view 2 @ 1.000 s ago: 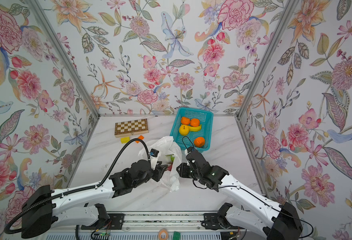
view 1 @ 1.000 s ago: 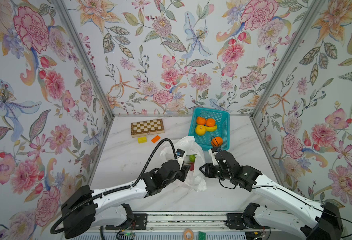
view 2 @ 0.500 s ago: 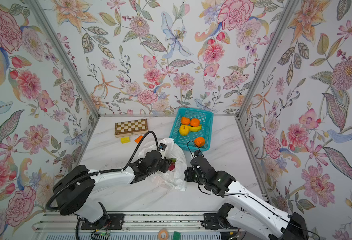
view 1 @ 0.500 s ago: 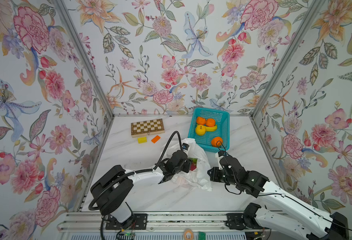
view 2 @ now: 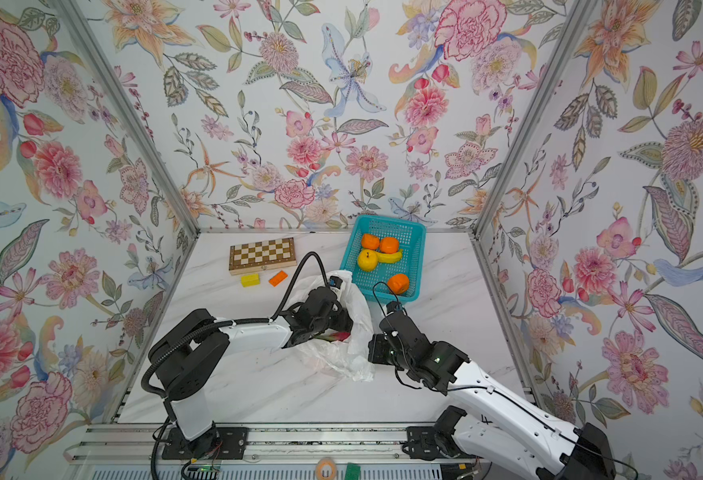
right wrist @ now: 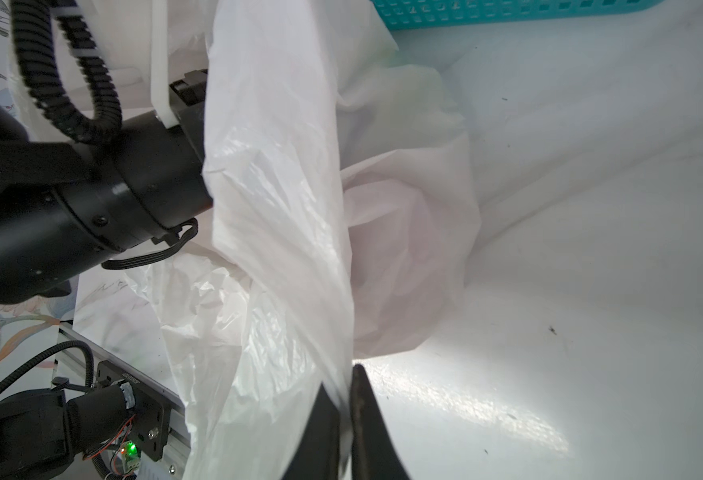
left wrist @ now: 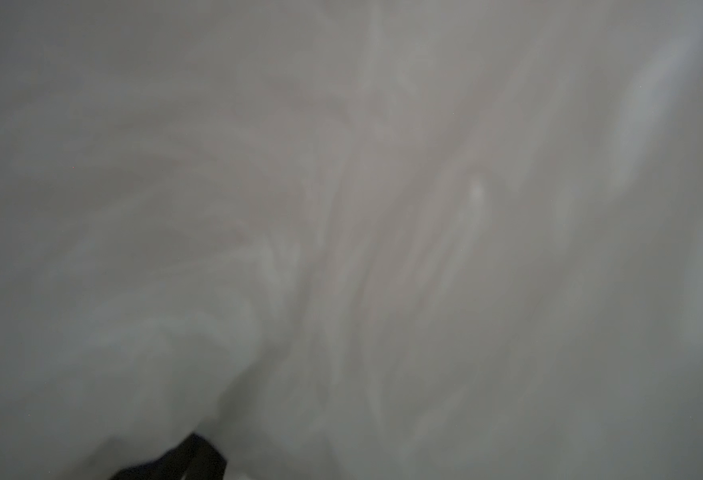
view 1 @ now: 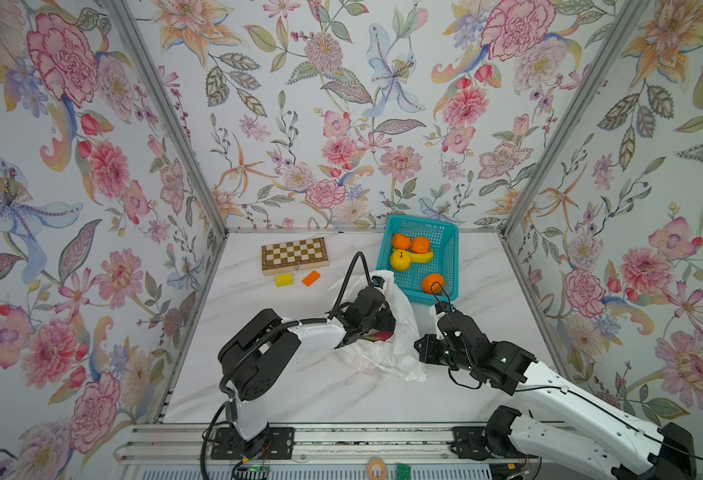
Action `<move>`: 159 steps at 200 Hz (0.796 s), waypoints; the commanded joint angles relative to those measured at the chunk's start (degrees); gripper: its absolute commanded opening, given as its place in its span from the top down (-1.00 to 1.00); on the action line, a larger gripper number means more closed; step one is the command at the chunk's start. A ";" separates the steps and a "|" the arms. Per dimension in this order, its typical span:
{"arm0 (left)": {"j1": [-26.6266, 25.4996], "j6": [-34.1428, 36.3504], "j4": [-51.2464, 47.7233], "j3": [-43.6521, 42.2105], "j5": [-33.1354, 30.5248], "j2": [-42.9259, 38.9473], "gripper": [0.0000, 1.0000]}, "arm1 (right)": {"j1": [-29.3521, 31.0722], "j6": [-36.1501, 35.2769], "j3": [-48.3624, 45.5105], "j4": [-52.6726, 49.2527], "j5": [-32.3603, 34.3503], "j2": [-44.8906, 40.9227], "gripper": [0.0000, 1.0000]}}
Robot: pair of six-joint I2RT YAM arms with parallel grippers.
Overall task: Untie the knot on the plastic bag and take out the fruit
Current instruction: 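Close the left gripper around the green fruit inside the bag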
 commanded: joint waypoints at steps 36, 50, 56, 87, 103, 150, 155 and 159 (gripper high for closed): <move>0.90 -0.47 -3.78 3.20 -2.52 5.40 -0.67 | 0.48 0.73 1.46 -1.07 1.37 -0.06 0.80; 1.03 -1.05 -3.95 3.13 -2.93 5.84 -0.58 | 0.54 0.81 1.67 -1.00 1.44 -0.11 0.78; 1.03 -1.22 -4.09 3.13 -2.98 6.01 -0.53 | 0.54 0.77 1.77 -1.04 1.45 -0.09 0.78; 0.94 -1.43 -6.44 2.87 -3.43 5.61 -0.49 | 0.65 0.76 2.30 -1.82 1.72 -0.51 0.76; 1.03 -1.50 -6.28 1.21 -3.98 3.63 -0.43 | 0.66 0.76 2.05 -1.99 2.02 -1.04 0.76; 1.01 -0.31 -6.94 -0.66 -5.09 2.45 -0.62 | 0.67 0.94 2.38 -1.98 2.36 -1.13 0.75; 1.03 -0.22 -7.34 -0.34 -5.02 2.92 -0.66 | 0.74 0.94 2.47 -1.96 2.36 -0.93 0.75; 1.03 -0.13 -7.57 -0.04 -5.00 3.22 -0.67 | 0.80 0.94 2.56 -1.93 2.33 -0.85 0.74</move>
